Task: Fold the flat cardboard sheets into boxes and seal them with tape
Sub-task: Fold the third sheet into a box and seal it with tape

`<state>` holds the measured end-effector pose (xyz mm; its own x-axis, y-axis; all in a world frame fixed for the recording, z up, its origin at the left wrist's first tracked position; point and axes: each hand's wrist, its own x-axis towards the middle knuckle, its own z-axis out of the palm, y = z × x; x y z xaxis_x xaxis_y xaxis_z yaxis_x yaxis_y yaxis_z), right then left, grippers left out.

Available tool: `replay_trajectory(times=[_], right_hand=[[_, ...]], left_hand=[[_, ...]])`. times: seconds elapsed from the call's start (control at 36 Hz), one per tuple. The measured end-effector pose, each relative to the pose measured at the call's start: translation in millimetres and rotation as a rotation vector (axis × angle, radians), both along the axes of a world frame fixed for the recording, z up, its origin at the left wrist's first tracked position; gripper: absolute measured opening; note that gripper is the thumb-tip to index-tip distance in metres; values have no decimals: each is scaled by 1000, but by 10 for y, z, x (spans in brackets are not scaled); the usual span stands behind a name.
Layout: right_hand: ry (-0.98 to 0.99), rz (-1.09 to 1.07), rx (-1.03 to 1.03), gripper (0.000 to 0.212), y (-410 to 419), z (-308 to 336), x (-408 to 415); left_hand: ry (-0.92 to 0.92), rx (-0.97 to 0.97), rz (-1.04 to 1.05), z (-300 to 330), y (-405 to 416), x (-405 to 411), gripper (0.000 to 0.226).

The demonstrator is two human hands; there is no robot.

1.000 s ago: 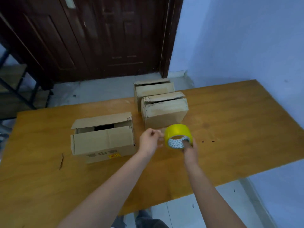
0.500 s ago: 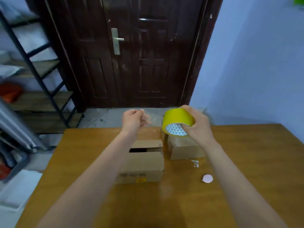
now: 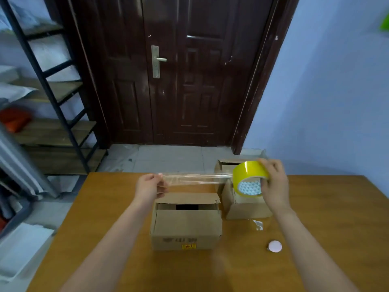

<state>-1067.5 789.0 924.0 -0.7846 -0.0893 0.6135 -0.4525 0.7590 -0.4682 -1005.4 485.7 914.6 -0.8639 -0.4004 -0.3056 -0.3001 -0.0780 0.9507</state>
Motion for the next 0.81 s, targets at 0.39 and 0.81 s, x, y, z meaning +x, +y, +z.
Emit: replay_trajectory(times=[0.39,0.81], right_hand=[[-15,-95,487,77,364,-514,144],[-871,151,-338,39,-175,-956,257]], left_hand=[[-24,138,19,-584,-114,101,23],[-36,25,134,-1020,-154,195,25]])
